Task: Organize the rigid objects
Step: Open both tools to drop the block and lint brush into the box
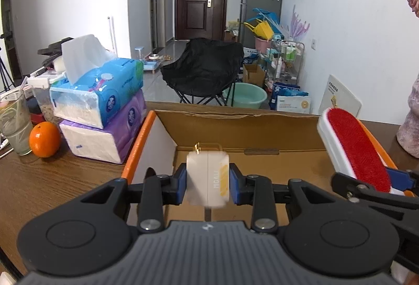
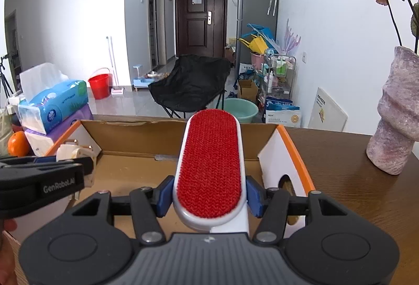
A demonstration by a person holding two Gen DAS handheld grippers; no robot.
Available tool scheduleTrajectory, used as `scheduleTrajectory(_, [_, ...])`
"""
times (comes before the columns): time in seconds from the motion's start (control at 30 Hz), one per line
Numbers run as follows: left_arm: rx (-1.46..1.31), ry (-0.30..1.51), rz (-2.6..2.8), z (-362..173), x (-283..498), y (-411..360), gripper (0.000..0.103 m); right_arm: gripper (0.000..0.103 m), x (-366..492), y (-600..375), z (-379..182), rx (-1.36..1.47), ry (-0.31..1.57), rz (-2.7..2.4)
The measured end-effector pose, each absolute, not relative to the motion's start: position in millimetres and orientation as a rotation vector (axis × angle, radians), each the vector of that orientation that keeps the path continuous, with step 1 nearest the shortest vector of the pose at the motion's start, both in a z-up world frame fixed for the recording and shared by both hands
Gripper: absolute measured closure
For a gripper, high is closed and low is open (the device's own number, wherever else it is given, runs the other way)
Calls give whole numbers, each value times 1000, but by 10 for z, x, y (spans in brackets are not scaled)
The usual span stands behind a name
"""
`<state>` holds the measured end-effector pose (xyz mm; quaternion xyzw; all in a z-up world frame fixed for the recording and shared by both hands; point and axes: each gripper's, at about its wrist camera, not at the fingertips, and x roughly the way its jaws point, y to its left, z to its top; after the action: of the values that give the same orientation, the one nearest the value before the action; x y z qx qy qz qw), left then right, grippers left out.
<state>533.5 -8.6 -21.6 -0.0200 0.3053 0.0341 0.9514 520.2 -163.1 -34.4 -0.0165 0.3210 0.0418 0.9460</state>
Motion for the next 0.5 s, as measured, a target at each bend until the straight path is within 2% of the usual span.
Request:
scheduleTrajectory(0.03, [-39, 614, 74, -202, 5328, -76, 59, 34, 5207, -1634, -324, -46, 651, 72])
scheduleTrajectory(0.07, [-42, 602, 77, -181, 5306, -62, 44, 26, 5195, -1641, -299, -49, 642, 60])
scheduleTrajectory(0.1, [-41, 590, 84, -159, 5292, -51, 37, 8, 5162, -1654, -252, -49, 619, 48])
scheduleTrajectory(0.13, [-36, 576, 98, -136, 5271, -48, 24, 0, 5116, -1665, -202, -52, 591, 37])
scheduleTrajectory(0.17, [-30, 562, 110, -115, 5249, -40, 17, 0, 5077, -1676, -166, -58, 574, 28])
scheduleTrajectory(0.27, [-31, 538, 127, -68, 5197, -18, 5, 0, 5028, -1712, -85, -61, 564, 17])
scheduleTrajectory(0.37, [-26, 527, 134, -37, 5179, -23, 1, 0, 5046, -1744, -89, -57, 575, 12])
scheduleTrajectory(0.5, [-20, 527, 138, -24, 5194, -43, 0, 0, 5097, -1733, -129, -55, 593, 13])
